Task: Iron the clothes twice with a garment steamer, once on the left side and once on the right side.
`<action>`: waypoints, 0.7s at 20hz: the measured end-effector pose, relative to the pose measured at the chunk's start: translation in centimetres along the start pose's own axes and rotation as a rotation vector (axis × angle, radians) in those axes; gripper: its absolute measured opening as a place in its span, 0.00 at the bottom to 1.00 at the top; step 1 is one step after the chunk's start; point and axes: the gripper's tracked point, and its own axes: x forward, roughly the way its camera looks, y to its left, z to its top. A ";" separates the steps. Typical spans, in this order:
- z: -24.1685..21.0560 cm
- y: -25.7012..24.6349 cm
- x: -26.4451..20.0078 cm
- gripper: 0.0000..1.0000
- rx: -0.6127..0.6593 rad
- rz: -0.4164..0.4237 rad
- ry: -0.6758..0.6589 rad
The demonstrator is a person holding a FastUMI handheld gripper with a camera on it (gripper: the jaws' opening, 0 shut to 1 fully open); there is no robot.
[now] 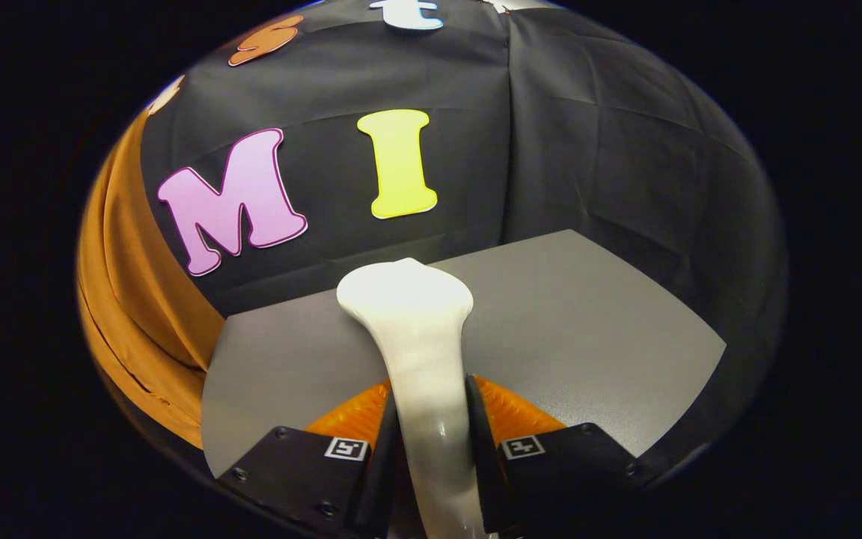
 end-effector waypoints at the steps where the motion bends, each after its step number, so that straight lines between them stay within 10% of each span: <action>1: 0.3 0.0 -0.7 0.50 -0.001 0.007 -0.014; 14: 3.9 0.1 -9.1 0.49 0.074 0.010 -0.272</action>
